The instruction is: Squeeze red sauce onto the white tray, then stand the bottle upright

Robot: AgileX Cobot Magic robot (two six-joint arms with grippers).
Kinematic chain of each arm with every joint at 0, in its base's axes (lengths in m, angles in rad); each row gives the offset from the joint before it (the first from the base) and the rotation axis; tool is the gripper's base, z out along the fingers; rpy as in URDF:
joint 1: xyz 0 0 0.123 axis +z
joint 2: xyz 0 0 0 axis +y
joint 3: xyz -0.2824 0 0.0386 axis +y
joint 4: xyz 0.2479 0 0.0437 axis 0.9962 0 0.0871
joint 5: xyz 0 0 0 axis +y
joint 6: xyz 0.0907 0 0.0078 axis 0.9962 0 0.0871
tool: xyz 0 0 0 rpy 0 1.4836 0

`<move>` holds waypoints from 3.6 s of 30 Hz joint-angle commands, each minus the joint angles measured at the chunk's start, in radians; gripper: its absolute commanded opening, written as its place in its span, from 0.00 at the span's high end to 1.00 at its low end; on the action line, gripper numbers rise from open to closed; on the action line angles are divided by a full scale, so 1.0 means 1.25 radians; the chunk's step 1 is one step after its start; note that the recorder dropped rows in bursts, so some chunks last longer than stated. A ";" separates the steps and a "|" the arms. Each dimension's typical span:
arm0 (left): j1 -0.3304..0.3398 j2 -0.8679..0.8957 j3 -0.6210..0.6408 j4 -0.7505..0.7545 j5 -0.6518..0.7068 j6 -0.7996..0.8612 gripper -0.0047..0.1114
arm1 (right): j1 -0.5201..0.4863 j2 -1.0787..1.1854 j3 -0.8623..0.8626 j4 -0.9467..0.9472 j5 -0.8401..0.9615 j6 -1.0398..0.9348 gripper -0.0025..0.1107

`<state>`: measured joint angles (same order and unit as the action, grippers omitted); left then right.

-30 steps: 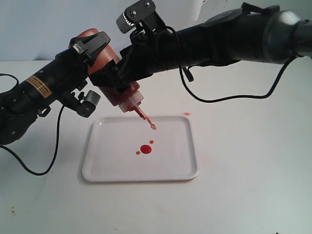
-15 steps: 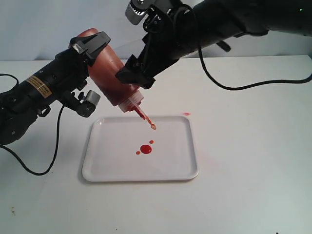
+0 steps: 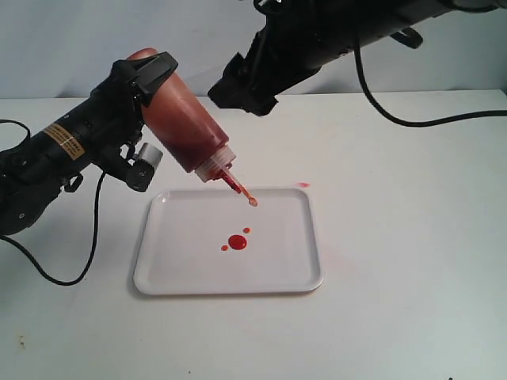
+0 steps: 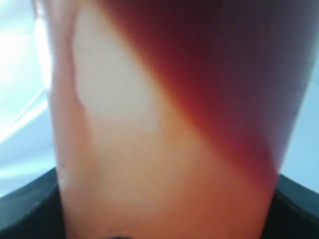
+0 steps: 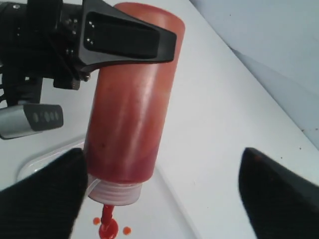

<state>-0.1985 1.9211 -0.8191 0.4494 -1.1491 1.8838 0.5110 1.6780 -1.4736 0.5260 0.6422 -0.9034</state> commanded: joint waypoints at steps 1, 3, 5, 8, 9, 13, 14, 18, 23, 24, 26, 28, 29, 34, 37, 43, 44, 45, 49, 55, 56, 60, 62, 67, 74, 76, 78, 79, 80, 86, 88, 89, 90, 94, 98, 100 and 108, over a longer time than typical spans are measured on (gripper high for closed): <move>-0.004 -0.006 -0.006 -0.028 -0.037 -0.041 0.96 | -0.001 -0.038 -0.005 -0.038 0.001 0.056 0.57; -0.004 -0.006 -0.001 -0.038 -0.037 -0.041 0.96 | -0.001 -0.057 -0.005 -0.081 0.004 0.096 0.73; -0.004 -0.006 0.011 -0.056 -0.037 -0.043 0.96 | -0.002 -0.080 -0.001 -0.117 0.004 0.156 0.90; -0.004 -0.006 0.036 -0.076 -0.037 -0.071 0.96 | -0.021 -0.123 0.039 -0.082 -0.058 0.170 0.98; -0.004 -0.006 0.041 -0.080 -0.037 -0.080 0.96 | -0.029 -0.140 0.057 -0.077 -0.079 0.170 0.98; -0.004 -0.006 0.056 -0.108 -0.040 -0.169 0.96 | -0.091 -0.259 0.301 -0.030 -0.340 0.189 0.98; -0.004 -0.006 0.056 -0.112 -0.040 -0.202 0.96 | -0.099 -0.272 0.337 -0.007 -0.393 0.189 0.98; -0.004 -0.006 0.075 -0.125 -0.040 -0.402 0.96 | -0.113 -0.340 0.595 0.112 -0.694 0.196 0.98; -0.004 -0.006 0.147 -0.212 -0.040 -0.772 0.96 | -0.113 -0.349 0.851 -0.201 -0.979 0.542 0.98; -0.004 -0.006 0.163 -0.208 -0.040 -0.864 0.96 | -0.113 -0.349 0.880 -0.252 -1.013 0.589 0.98; -0.004 -0.006 0.190 -0.193 -0.040 -0.994 0.96 | -0.113 -0.340 0.902 -0.239 -1.049 0.594 0.98; -0.004 -0.006 0.217 -0.153 -0.040 -1.087 0.96 | -0.113 -0.311 0.902 -0.261 -1.060 0.599 0.98; -0.004 -0.006 0.225 -0.133 -0.040 -1.111 0.96 | -0.113 -0.296 0.902 -0.270 -1.066 0.601 0.98; -0.004 -0.006 0.232 -0.065 -0.058 -1.135 0.96 | -0.113 -0.190 0.902 -0.260 -1.179 0.615 0.98; -0.004 -0.006 0.232 -0.055 -0.058 -1.243 0.96 | -0.113 -0.117 0.902 -0.246 -1.284 0.627 0.98; -0.002 -0.006 0.232 -0.053 -0.058 -1.346 0.96 | -0.117 -0.008 0.855 -0.295 -1.370 0.618 0.98; -0.002 -0.006 0.232 -0.053 -0.058 -1.355 0.96 | -0.126 0.005 0.836 -0.341 -1.352 0.621 0.98; -0.002 -0.006 0.232 -0.053 -0.058 -1.367 0.96 | -0.138 0.016 0.813 -0.391 -1.320 0.634 0.98; -0.002 -0.006 0.232 -0.052 -0.058 -1.404 0.96 | -0.187 0.051 0.719 -0.567 -1.205 0.757 0.98; -0.002 0.016 0.195 0.042 -0.058 -1.507 0.96 | -0.235 0.066 0.641 -0.950 -1.194 1.010 0.98; -0.002 0.024 0.184 0.066 -0.058 -1.514 0.96 | -0.239 0.066 0.633 -0.993 -1.194 1.047 0.98; 0.001 0.057 0.159 0.118 -0.058 -1.553 0.96 | -0.241 0.066 0.622 -0.960 -1.199 1.076 0.98; 0.001 0.060 0.157 0.130 -0.058 -1.563 0.96 | -0.241 0.066 0.622 -0.911 -1.199 1.061 0.98; 0.001 0.063 0.142 0.198 -0.058 -1.566 0.96 | -0.241 0.067 0.622 -0.950 -1.213 1.046 0.98; 0.001 0.074 0.108 0.320 -0.058 -1.592 0.96 | -0.241 0.067 0.622 -1.019 -1.246 1.039 0.84; 0.001 0.074 0.100 0.346 -0.058 -1.611 0.96 | -0.241 0.067 0.622 -1.039 -1.250 1.039 0.71; 0.001 0.074 0.090 0.376 -0.058 -1.637 0.96 | -0.241 0.067 0.622 -1.053 -1.267 1.039 0.54; 0.001 0.074 0.088 0.389 -0.058 -1.643 0.96 | -0.241 0.067 0.622 -1.063 -1.280 1.039 0.47; 0.001 0.074 0.083 0.407 -0.058 -1.654 0.96 | -0.241 0.067 0.622 -1.077 -1.299 1.039 0.39; 0.001 0.074 0.074 0.425 -0.058 -1.692 0.96 | -0.240 0.067 0.622 -1.131 -1.373 1.044 0.24; 0.001 0.074 0.074 0.425 -0.058 -1.692 0.96 | -0.240 0.067 0.622 -1.144 -1.381 1.065 0.24; 0.001 0.074 0.074 0.425 -0.058 -1.692 0.96 | -0.240 0.067 0.622 -1.152 -1.383 1.080 0.24; 0.001 0.074 0.074 0.425 -0.058 -1.692 0.96 | -0.240 0.067 0.622 -1.164 -1.384 1.092 0.24; 0.001 0.074 0.074 0.425 -0.058 -1.692 0.96 | -0.226 0.067 0.622 -1.208 -1.386 1.100 0.24; 0.001 0.074 0.074 0.425 -0.058 -1.697 0.96 | -0.176 0.067 0.619 -1.207 -1.388 1.095 0.24; 0.001 0.074 0.074 0.425 -0.058 -1.697 0.96 | -0.143 0.067 0.609 -1.207 -1.384 1.095 0.24; 0.000 0.074 0.074 0.441 -0.058 -1.697 0.96 | -0.063 0.067 0.600 -1.099 -1.312 1.076 0.24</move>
<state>-0.1985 2.0207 -0.7172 1.0043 -1.1737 -0.2249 0.4230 1.7622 -0.7171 -0.9094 -1.0521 0.4645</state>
